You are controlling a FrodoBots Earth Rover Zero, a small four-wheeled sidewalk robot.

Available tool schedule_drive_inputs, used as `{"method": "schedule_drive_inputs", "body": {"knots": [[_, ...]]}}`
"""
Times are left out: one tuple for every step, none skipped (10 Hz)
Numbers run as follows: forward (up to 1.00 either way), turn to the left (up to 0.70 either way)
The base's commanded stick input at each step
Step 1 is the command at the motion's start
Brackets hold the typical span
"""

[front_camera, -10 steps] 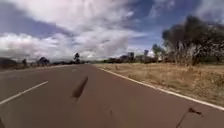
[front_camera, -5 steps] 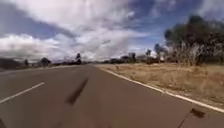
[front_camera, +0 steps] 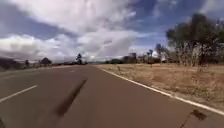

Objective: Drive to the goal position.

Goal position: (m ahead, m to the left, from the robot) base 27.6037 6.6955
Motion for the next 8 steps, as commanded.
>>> {"method": "schedule_drive_inputs", "body": {"knots": [[0.7,0.0],[0.7,0.0],[0.7,0.0],[0.7,0.0],[0.7,0.0],[0.7,0.0],[0.7,0.0],[0.7,0.0]]}}
